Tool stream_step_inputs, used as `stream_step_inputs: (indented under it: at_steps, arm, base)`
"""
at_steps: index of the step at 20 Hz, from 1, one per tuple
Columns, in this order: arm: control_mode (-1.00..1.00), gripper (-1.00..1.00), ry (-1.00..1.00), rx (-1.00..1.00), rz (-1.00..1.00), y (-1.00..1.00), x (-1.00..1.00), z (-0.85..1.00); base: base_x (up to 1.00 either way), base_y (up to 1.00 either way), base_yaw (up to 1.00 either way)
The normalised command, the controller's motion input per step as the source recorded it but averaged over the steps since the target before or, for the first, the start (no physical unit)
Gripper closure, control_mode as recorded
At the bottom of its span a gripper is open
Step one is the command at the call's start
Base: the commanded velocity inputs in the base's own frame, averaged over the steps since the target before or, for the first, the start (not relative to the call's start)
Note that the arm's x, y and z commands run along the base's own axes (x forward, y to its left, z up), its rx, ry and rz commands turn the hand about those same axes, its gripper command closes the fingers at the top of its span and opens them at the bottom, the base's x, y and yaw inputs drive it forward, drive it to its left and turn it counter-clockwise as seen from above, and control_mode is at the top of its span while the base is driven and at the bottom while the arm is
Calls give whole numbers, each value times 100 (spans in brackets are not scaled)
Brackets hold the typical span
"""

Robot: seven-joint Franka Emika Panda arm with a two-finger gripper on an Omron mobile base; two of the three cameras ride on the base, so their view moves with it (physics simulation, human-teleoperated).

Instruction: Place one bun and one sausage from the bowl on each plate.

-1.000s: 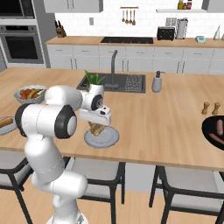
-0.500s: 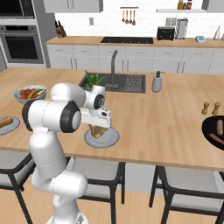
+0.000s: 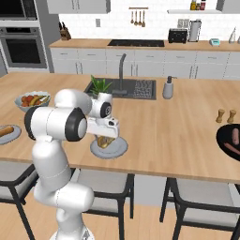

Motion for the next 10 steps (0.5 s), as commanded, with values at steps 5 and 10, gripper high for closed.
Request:
stream_step_inputs:
  at_steps: [5,10]
  arm:
    - [-100,-100,-4,4,1,-6,-32,-23]
    - [-100,-100,-18,6,0,-3,-36,1]
  base:
    - [0,0,0]
    - [0,0,0]
